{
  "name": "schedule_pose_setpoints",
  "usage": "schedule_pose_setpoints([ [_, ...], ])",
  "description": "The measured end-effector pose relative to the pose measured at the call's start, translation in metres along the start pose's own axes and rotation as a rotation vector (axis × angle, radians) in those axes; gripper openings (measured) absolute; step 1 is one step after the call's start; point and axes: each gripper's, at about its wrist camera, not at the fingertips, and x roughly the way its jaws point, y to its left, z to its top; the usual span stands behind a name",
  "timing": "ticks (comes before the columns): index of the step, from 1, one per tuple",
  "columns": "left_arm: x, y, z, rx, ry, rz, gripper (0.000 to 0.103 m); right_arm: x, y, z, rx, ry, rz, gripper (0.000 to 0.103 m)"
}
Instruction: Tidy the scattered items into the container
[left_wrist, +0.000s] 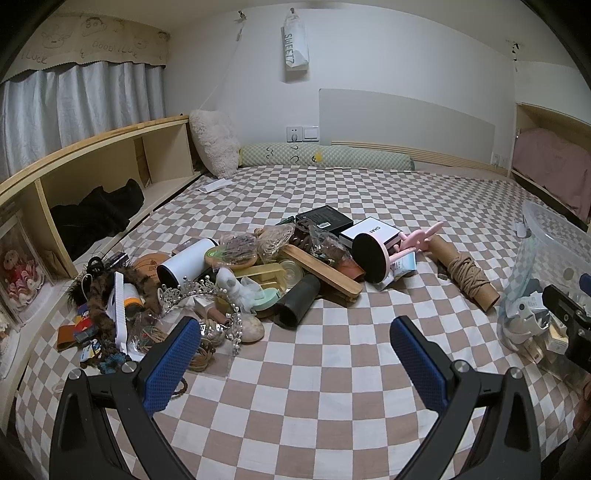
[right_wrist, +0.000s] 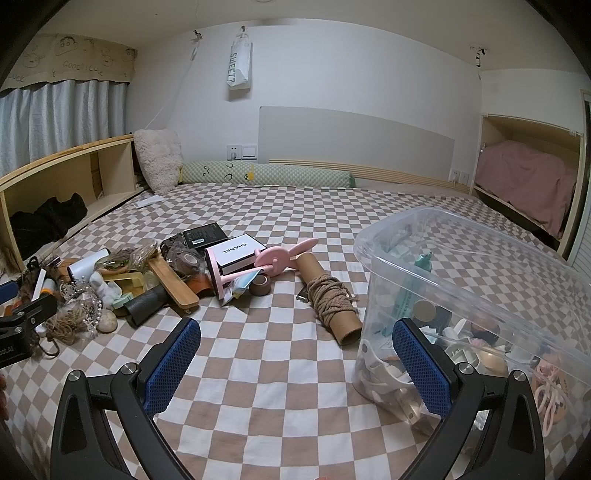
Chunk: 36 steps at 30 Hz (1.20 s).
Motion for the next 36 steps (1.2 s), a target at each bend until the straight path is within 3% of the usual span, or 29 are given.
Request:
schedule_pose_setpoints([
  [26, 0.003, 0.002, -0.003, -0.003, 0.009, 0.001, 0.103, 0.001, 0.004, 0.0, -0.015, 0.009, 0.01, 0.103],
  [36, 0.023, 0.031, -0.009, -0.088, 0.069, -0.01, 0.103, 0.012, 0.009, -0.003, -0.016, 0.04, 0.035, 0.103],
])
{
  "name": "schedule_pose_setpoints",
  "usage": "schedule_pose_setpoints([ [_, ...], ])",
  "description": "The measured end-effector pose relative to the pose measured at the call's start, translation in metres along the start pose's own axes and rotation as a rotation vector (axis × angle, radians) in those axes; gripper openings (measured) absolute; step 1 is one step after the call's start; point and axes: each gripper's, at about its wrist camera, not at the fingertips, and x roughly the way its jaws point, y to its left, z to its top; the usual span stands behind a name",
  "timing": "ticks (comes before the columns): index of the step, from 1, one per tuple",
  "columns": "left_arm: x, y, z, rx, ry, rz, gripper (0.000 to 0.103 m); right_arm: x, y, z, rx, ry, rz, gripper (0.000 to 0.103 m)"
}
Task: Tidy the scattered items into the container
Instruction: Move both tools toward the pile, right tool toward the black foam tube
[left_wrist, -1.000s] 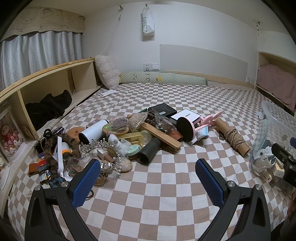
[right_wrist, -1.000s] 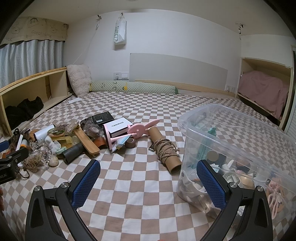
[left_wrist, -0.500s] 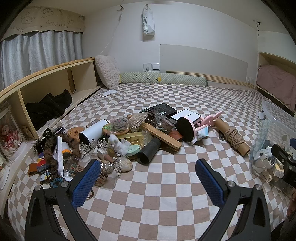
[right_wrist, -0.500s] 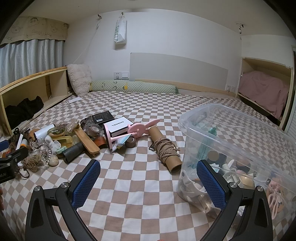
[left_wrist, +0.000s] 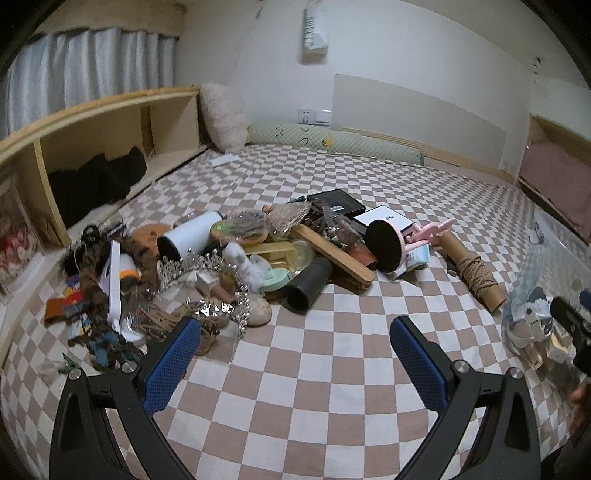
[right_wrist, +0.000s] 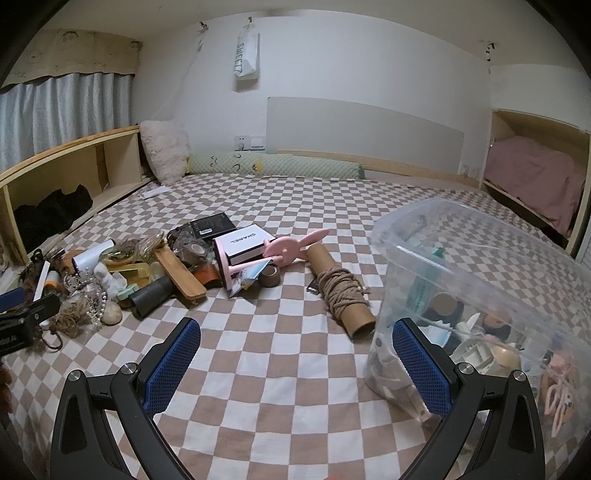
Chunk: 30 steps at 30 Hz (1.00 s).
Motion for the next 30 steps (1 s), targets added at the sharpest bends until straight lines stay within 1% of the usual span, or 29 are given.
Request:
schedule_pose_setpoints([
  [1, 0.001, 0.003, 0.0, -0.006, 0.0, 0.007, 0.103, 0.001, 0.001, 0.0, 0.002, 0.004, 0.005, 0.103],
  [4, 0.004, 0.012, 0.002, -0.017, -0.004, 0.029, 0.103, 0.007, 0.003, -0.001, 0.033, 0.027, 0.056, 0.103],
  [6, 0.006, 0.019, 0.003, -0.036, -0.006, 0.041, 0.103, 0.012, 0.008, -0.002, 0.028, 0.053, 0.078, 0.103],
  [10, 0.008, 0.039, 0.005, -0.085, -0.004, 0.035, 0.103, 0.02, 0.026, -0.005, -0.05, 0.074, 0.083, 0.103],
  [14, 0.014, 0.051, 0.004, -0.059, 0.009, 0.073, 0.103, 0.032, 0.046, -0.01, -0.113, 0.126, 0.067, 0.103],
  [16, 0.017, 0.057, 0.001, -0.052, 0.012, 0.109, 0.103, 0.039, 0.056, -0.013, -0.147, 0.156, 0.084, 0.103],
  [21, 0.021, 0.081, 0.0, -0.103, 0.023, 0.15, 0.103, 0.057, 0.077, -0.019, -0.202, 0.215, 0.154, 0.103],
  [25, 0.023, 0.099, 0.0, -0.131, 0.026, 0.202, 0.103, 0.076, 0.101, -0.018, -0.258, 0.222, 0.199, 0.103],
  [30, 0.027, 0.115, -0.004, -0.165, 0.031, 0.227, 0.103, 0.104, 0.132, -0.011, -0.303, 0.198, 0.241, 0.101],
])
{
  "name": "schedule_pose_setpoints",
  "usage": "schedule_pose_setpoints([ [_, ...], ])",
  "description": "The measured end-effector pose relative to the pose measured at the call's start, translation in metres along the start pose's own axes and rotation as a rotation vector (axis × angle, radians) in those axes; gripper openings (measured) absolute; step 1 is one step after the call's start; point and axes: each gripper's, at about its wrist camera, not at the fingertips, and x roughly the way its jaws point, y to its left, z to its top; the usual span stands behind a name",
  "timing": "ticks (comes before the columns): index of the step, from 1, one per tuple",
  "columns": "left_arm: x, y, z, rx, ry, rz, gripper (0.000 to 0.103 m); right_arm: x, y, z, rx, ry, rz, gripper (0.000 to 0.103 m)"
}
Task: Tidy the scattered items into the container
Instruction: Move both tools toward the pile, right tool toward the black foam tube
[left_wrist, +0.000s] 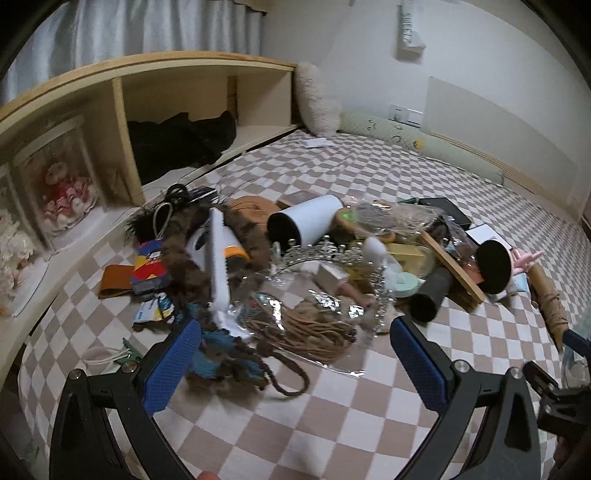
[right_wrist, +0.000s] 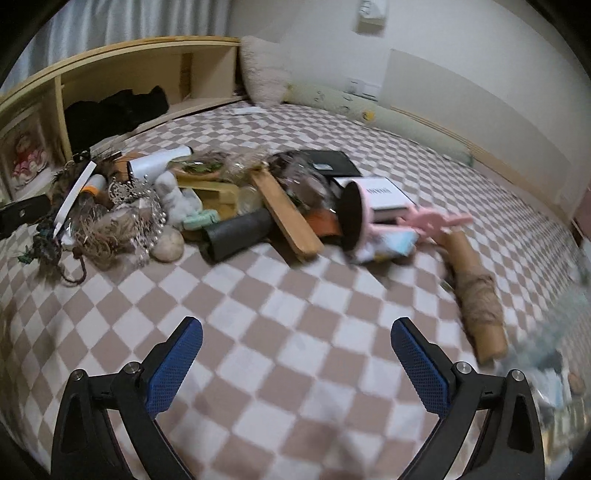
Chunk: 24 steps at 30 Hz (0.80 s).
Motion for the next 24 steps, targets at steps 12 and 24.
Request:
schedule_pose_setpoints([
  [12, 0.009, 0.002, 0.001, -0.011, 0.003, 0.017, 0.103, 0.074, 0.043, 0.021, -0.052, -0.007, 0.044, 0.086],
  [24, 0.029, -0.027, -0.008, 0.147, 0.0, 0.024, 0.103, 0.127, 0.044, 0.04, -0.011, 0.059, -0.101, 0.083],
])
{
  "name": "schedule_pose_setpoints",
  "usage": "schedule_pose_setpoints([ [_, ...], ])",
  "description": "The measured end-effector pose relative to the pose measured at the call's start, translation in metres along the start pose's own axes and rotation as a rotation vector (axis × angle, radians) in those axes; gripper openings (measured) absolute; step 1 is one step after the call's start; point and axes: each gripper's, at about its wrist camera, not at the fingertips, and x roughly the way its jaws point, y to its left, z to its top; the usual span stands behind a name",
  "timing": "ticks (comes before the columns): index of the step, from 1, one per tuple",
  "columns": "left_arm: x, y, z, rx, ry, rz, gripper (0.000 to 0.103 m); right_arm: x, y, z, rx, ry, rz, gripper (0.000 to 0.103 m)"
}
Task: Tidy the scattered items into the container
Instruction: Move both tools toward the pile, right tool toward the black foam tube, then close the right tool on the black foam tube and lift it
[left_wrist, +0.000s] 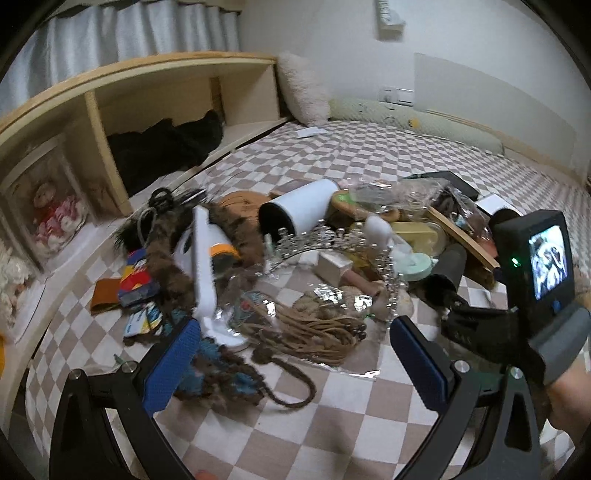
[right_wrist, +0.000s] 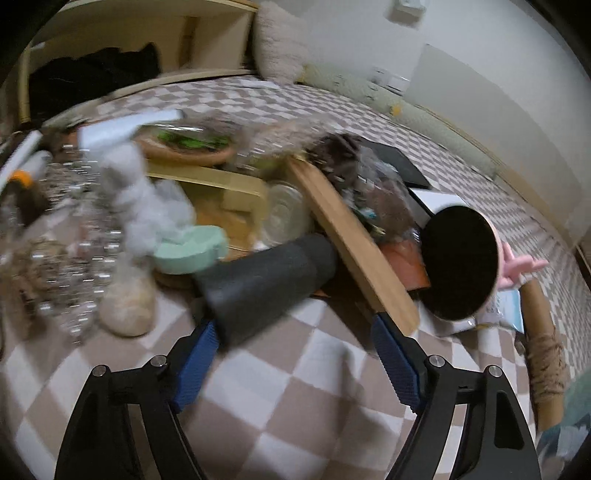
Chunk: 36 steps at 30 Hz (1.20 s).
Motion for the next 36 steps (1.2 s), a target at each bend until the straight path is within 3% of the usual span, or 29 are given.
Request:
schedule_pose_setpoints([
  [4, 0.005, -0.018, -0.001, 0.071, -0.035, -0.031, 0.103, -0.007, -0.024, -0.004, 0.086, -0.024, 0.005, 0.079],
  [9, 0.02, -0.041, 0.0, 0.12, -0.056, -0.144, 0.103, -0.009, -0.044, -0.009, 0.062, -0.008, -0.028, 0.036],
  [11, 0.029, -0.048, 0.0, 0.123, -0.042, -0.189, 0.103, -0.006, -0.055, -0.012, 0.103, 0.018, -0.013, 0.03],
  [18, 0.054, -0.059, 0.001, 0.08, 0.004, -0.262, 0.101, 0.002, -0.069, -0.023, 0.165, 0.05, 0.016, 0.03],
  [20, 0.057, -0.06, 0.003, 0.062, 0.004, -0.28, 0.089, 0.004, -0.069, -0.026, 0.171, 0.051, 0.018, 0.03],
  [24, 0.067, -0.061, 0.005, 0.043, 0.021, -0.286, 0.086, 0.004, -0.072, -0.029, 0.18, 0.048, 0.026, 0.029],
  [26, 0.072, -0.062, 0.006, 0.041, 0.032, -0.289, 0.076, 0.005, -0.072, -0.03, 0.182, 0.046, 0.028, 0.029],
  [30, 0.073, -0.065, 0.005, 0.053, 0.034, -0.295, 0.071, 0.006, -0.074, -0.032, 0.184, 0.041, 0.029, 0.029],
  [32, 0.072, -0.066, 0.004, 0.061, 0.032, -0.304, 0.058, 0.005, -0.075, -0.032, 0.188, 0.041, 0.034, 0.029],
  [36, 0.071, -0.067, 0.003, 0.07, 0.034, -0.322, 0.042, 0.005, -0.08, -0.035, 0.202, 0.041, 0.048, 0.029],
])
